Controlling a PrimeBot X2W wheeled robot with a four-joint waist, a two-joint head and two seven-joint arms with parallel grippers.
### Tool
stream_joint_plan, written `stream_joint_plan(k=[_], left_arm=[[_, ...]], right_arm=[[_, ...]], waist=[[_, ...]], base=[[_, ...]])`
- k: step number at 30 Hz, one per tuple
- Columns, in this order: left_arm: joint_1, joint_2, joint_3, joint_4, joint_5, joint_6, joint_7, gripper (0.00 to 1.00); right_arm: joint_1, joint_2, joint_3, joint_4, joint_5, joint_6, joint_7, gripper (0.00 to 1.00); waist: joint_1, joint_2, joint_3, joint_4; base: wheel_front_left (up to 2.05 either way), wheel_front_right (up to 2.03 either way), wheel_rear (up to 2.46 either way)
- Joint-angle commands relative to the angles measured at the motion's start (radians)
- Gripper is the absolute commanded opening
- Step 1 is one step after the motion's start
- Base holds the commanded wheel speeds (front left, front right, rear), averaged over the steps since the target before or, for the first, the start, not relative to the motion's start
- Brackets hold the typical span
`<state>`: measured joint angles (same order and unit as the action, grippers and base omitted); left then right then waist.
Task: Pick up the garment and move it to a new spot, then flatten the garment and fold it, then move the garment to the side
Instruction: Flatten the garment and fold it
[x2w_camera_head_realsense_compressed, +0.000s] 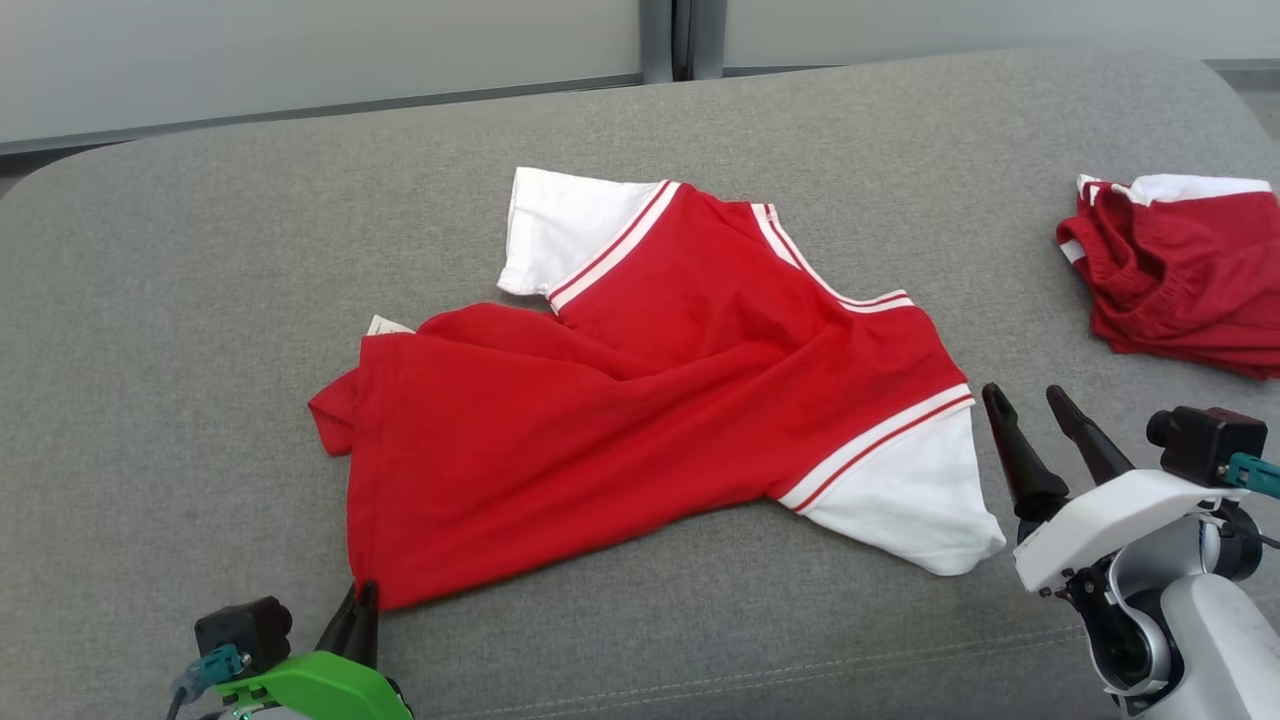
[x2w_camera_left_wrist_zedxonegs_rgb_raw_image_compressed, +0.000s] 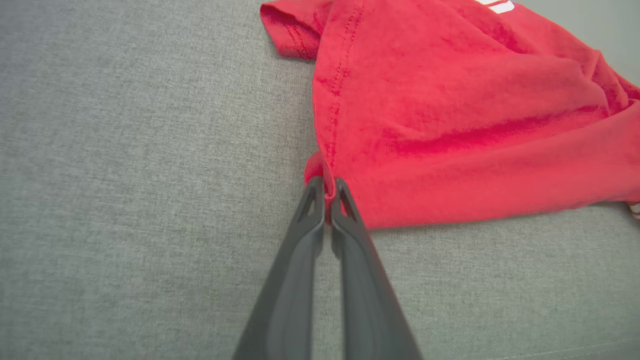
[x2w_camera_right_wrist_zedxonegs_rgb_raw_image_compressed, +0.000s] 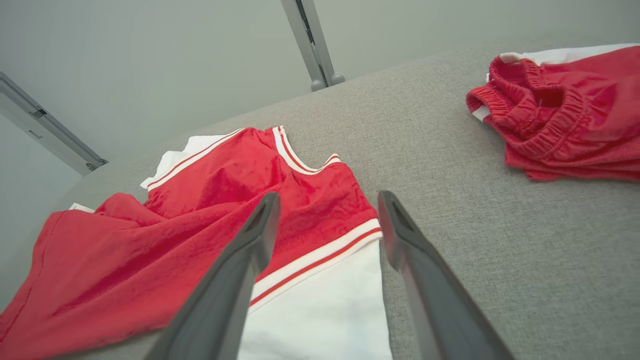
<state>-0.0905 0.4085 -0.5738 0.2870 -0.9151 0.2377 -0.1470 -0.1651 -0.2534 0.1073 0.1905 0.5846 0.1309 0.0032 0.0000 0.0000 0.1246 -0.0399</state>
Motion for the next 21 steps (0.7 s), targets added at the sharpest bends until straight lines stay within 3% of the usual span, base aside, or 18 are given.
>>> stream_joint_plan(k=[1,2,12,21], left_arm=[[-0.006,-0.002,0.004,0.013,-0.002,0.002,-0.006,0.61],[-0.011,-0.003,0.004,0.031,0.002,0.003,-0.008,0.99],[0.000,0.008,0.025,0.088,0.037,0.017,-0.081,1.00],[0.012,0.030,0.044,-0.063,0.128,0.038,-0.112,1.00]], right_arm=[[0.002,-0.003,0.000,0.005,-0.009,0.000,-0.004,1.00],[0.005,-0.003,0.000,0.008,-0.011,0.000,-0.006,1.00],[0.050,0.011,-0.040,-0.009,-0.069,0.000,-0.054,1.00],[0.086,0.080,-0.114,-0.084,-0.205,0.000,-0.090,1.00]], waist=[[0.0000,0.0000,-0.003,-0.011],[0.0000,0.0000,-0.005,-0.016],[0.0000,0.0000,-0.035,-0.023],[0.0000,0.0000,-0.090,-0.008]], base=[[0.00,0.00,0.00],[0.00,0.00,0.00],[0.00,0.00,0.00],[0.00,0.00,0.00]])
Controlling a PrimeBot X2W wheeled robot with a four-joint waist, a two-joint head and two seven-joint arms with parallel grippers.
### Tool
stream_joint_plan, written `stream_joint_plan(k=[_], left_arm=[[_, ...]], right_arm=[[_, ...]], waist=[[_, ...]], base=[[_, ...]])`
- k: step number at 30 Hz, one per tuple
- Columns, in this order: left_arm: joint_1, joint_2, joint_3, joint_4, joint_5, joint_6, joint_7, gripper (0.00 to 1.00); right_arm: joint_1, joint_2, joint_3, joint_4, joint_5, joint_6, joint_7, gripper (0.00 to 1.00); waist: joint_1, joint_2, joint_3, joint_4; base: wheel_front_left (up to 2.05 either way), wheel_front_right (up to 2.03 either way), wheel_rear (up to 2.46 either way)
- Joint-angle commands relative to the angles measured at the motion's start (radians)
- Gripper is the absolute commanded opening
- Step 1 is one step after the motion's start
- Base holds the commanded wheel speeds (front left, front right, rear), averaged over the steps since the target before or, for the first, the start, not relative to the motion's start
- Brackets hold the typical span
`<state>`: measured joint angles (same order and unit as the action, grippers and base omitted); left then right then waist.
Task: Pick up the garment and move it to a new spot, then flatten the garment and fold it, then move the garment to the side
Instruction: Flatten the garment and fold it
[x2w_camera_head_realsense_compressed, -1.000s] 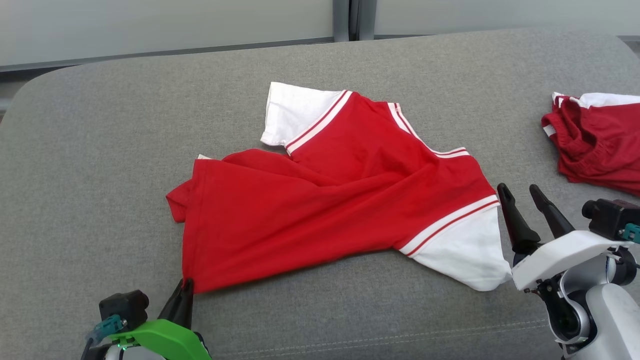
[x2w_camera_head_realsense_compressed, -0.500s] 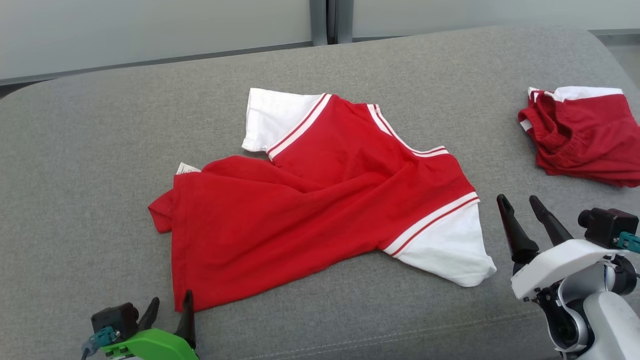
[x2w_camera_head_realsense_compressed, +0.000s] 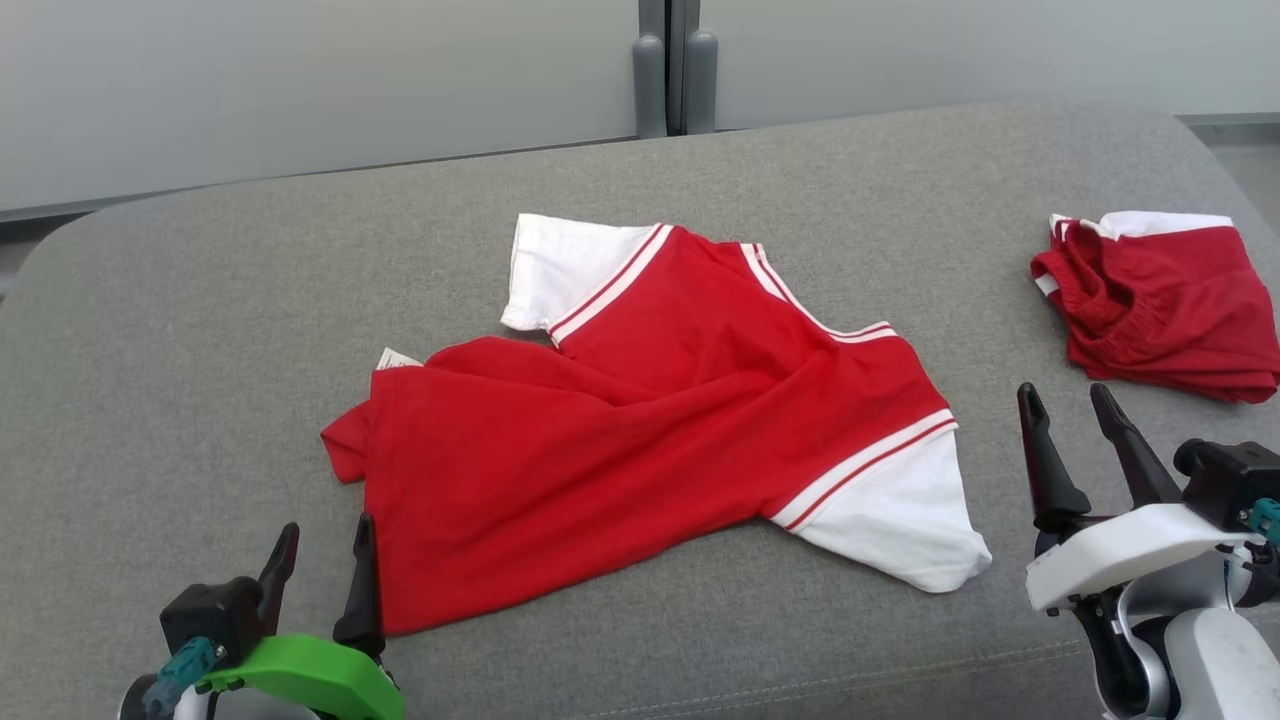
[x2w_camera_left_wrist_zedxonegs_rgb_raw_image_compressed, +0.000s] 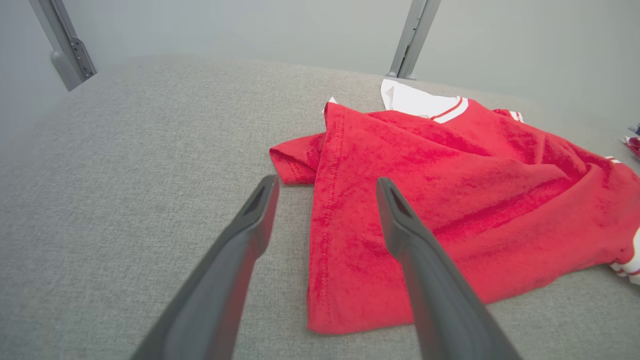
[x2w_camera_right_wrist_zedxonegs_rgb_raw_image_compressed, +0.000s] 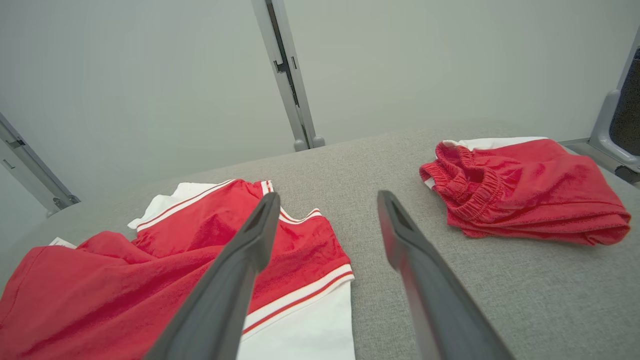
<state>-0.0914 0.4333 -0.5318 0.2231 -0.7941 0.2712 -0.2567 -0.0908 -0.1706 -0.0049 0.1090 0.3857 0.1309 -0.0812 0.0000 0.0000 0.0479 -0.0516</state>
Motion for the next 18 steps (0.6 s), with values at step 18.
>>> stream_joint_plan(k=[18], left_arm=[[0.147,0.039,0.065,-0.217,0.021,0.081,-0.007,1.00]], right_arm=[[0.068,0.086,0.062,-0.133,-0.121,0.000,0.096,1.00]], waist=[[0.0000,0.0000,-0.105,0.004]], base=[[0.00,0.00,0.00]])
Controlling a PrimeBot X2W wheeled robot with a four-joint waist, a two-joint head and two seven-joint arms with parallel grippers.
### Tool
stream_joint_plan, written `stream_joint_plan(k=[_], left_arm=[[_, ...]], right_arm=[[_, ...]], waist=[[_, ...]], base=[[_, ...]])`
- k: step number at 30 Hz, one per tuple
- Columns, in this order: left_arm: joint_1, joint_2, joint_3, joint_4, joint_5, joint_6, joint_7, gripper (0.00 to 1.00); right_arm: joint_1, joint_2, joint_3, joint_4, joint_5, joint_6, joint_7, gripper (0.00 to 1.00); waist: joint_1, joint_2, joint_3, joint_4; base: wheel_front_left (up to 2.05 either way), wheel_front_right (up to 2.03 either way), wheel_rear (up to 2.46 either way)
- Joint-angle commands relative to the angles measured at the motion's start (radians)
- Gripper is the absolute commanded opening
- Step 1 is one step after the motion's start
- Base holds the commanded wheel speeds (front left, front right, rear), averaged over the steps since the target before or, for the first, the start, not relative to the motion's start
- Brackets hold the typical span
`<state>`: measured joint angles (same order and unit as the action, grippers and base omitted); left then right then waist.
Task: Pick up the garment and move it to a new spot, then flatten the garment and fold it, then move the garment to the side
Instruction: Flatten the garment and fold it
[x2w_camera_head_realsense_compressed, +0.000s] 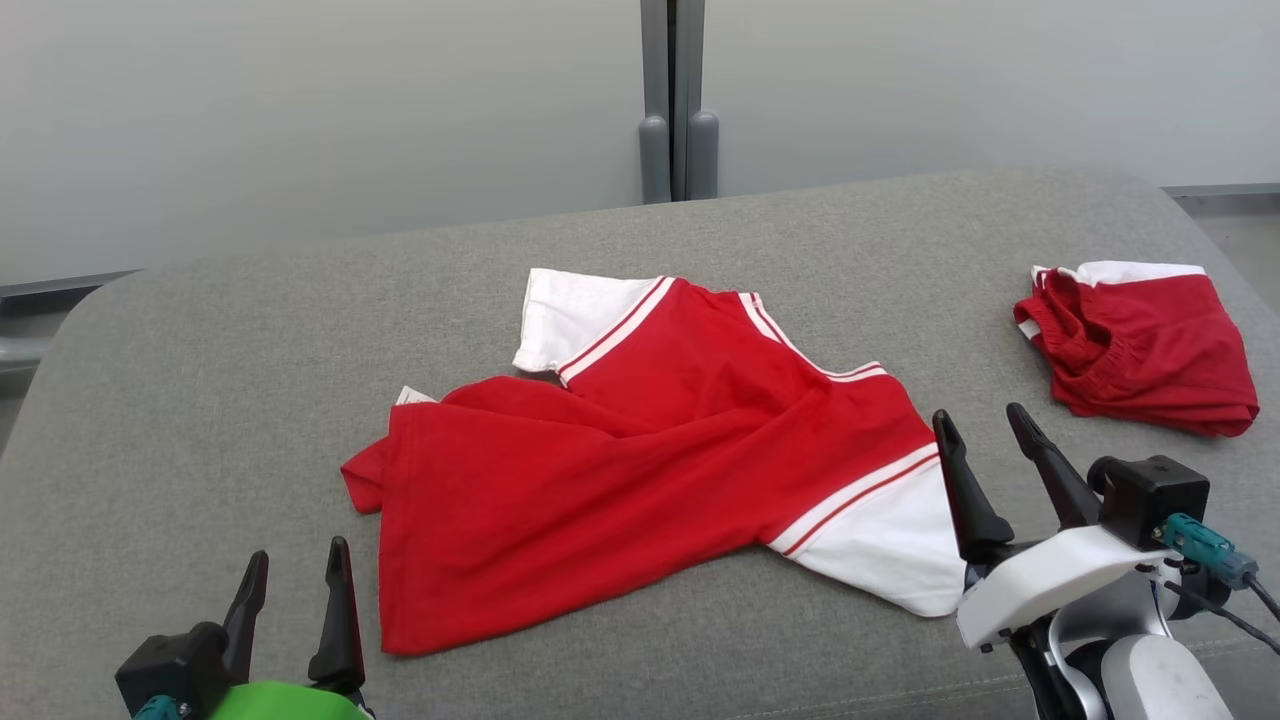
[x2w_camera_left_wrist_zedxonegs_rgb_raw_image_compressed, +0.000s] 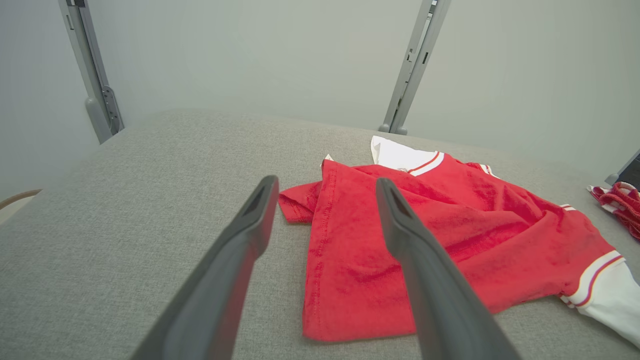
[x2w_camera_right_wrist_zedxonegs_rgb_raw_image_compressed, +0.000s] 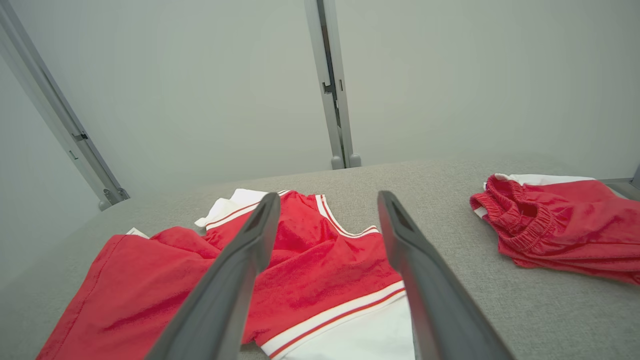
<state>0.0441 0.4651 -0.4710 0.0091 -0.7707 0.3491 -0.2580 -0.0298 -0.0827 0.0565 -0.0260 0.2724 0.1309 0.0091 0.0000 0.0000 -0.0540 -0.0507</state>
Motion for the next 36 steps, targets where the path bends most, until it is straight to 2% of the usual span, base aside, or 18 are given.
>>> stream_joint_plan(k=[1,17,30,36], left_arm=[[0.019,0.008,0.010,-0.009,-0.002,0.006,-0.006,1.00],[0.060,0.033,0.026,-0.034,-0.006,-0.001,0.004,1.00],[0.045,0.031,0.014,-0.035,-0.002,0.004,0.010,1.00],[0.038,0.017,-0.009,-0.008,-0.017,-0.003,0.044,1.00]], right_arm=[[0.006,0.000,0.005,0.008,-0.013,0.000,0.005,1.00],[-0.006,0.020,0.010,0.096,-0.038,0.000,-0.019,1.00],[-0.015,0.025,0.020,0.099,-0.034,0.000,-0.023,1.00],[-0.014,0.026,0.011,0.106,-0.032,0.000,-0.025,1.00]], waist=[[0.0000,0.0000,-0.005,0.005],[0.0000,0.0000,-0.020,0.058],[0.0000,0.0000,-0.009,0.056],[0.0000,0.0000,-0.001,0.054]], base=[[0.00,0.00,0.00],[0.00,0.00,0.00],[0.00,0.00,0.00],[0.00,0.00,0.00]])
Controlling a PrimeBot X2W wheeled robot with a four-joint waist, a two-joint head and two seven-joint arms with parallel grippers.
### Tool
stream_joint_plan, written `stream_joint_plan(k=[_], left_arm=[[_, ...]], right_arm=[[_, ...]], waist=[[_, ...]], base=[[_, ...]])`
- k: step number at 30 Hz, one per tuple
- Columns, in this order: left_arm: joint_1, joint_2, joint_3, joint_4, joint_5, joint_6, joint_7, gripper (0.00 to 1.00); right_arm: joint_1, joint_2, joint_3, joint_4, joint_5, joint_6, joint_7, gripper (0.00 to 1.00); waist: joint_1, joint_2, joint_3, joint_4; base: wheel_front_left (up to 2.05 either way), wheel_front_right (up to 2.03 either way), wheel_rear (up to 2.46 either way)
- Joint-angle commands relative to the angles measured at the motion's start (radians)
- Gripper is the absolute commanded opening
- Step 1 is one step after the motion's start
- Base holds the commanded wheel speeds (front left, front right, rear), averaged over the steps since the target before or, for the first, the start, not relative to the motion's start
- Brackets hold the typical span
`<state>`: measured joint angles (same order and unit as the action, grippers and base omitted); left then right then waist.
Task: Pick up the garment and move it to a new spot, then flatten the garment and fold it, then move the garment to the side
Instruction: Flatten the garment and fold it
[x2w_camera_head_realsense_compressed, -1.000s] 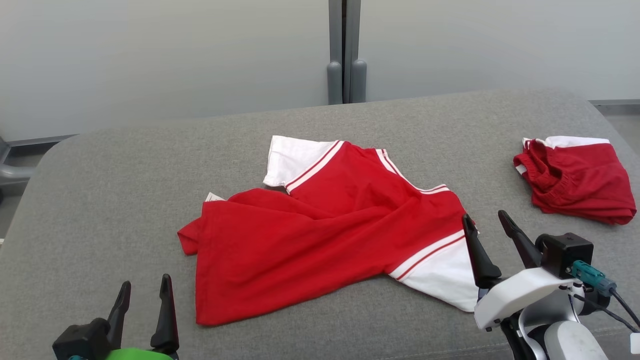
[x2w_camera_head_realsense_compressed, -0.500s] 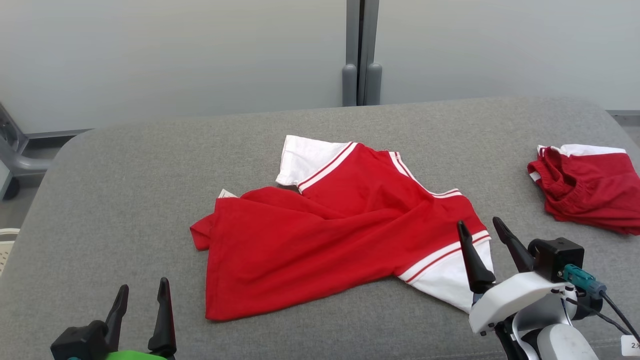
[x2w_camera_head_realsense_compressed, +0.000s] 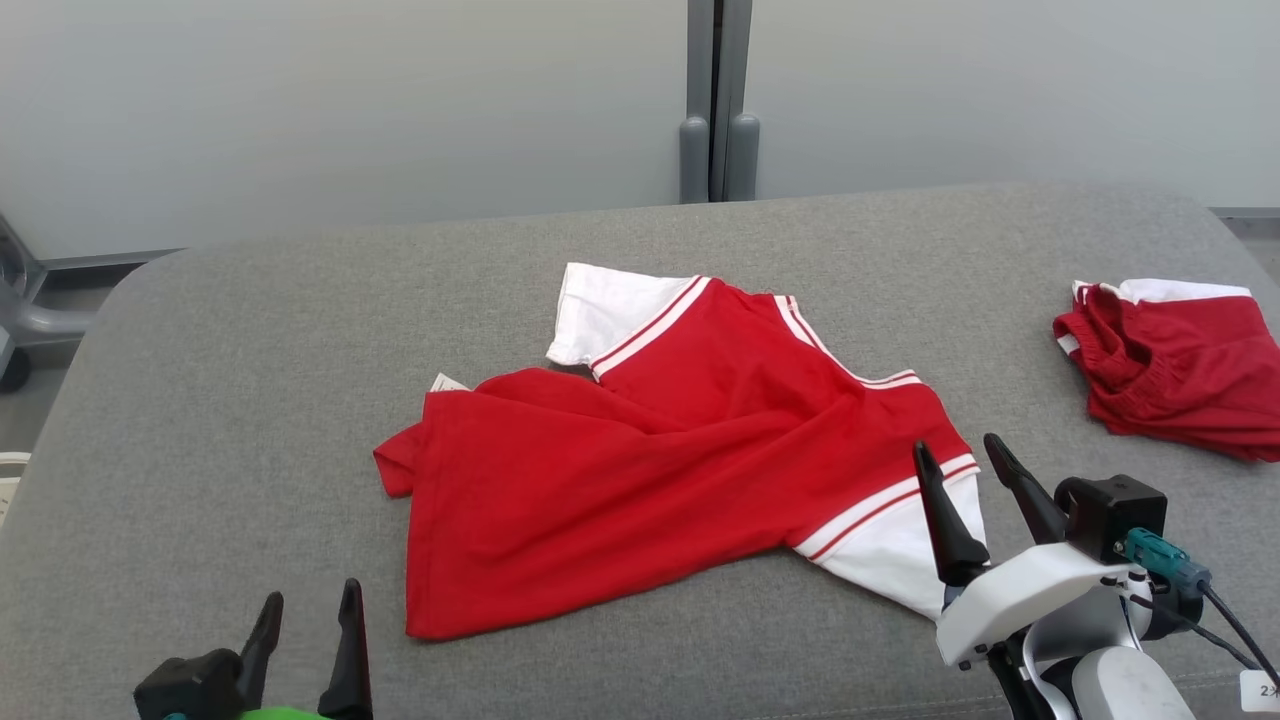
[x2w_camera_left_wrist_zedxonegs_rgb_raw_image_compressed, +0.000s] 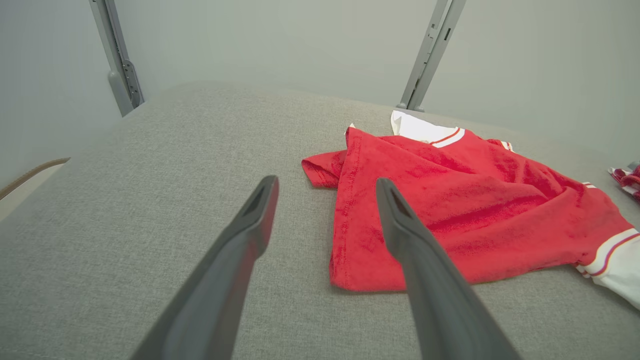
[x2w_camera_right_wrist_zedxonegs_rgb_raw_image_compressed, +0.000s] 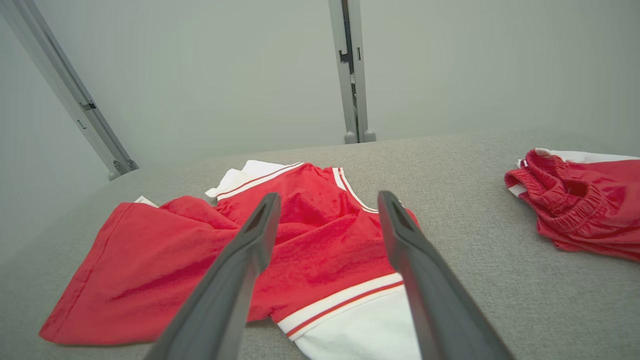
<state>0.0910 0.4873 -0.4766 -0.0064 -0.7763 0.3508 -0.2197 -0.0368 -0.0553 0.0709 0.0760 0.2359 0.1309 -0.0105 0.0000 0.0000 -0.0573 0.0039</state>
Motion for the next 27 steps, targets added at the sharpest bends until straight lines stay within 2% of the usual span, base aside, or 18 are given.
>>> stream_joint_plan(k=[1,4,8,10,15,27], left_arm=[[-0.012,-0.014,-0.008,0.019,-0.020,-0.008,0.018,1.00],[-0.029,-0.032,-0.042,0.078,-0.030,-0.027,0.058,1.00],[-0.053,-0.092,-0.050,0.175,-0.096,-0.066,0.095,1.00],[-0.060,-0.108,-0.047,0.200,-0.115,-0.079,0.100,1.00],[-0.108,-0.182,-0.007,0.336,-0.224,-0.145,0.122,1.00],[-0.206,-0.220,0.019,0.556,-0.271,-0.213,0.121,1.00]], right_arm=[[-0.005,-0.001,-0.007,0.006,0.006,0.000,-0.006,1.00],[0.000,-0.001,-0.013,0.016,0.008,0.000,-0.004,1.00],[0.003,-0.001,-0.016,0.027,0.012,0.000,-0.007,1.00],[0.002,-0.001,-0.016,0.028,0.011,0.000,-0.007,1.00],[-0.010,-0.005,-0.019,0.029,0.010,0.000,-0.007,1.00],[-0.028,-0.015,-0.014,0.037,0.018,0.000,-0.016,1.00]], waist=[[0.0000,0.0000,0.005,-0.001],[0.0000,0.0000,0.016,-0.005],[0.0000,0.0000,0.033,-0.018],[0.0000,0.0000,0.038,-0.024],[0.0000,0.0000,0.069,-0.057],[0.0000,0.0000,0.110,-0.108]], base=[[0.00,0.00,0.00],[0.00,0.00,0.00],[0.00,0.00,0.00],[0.00,0.00,0.00],[0.00,0.00,0.00],[0.00,0.00,0.00]])
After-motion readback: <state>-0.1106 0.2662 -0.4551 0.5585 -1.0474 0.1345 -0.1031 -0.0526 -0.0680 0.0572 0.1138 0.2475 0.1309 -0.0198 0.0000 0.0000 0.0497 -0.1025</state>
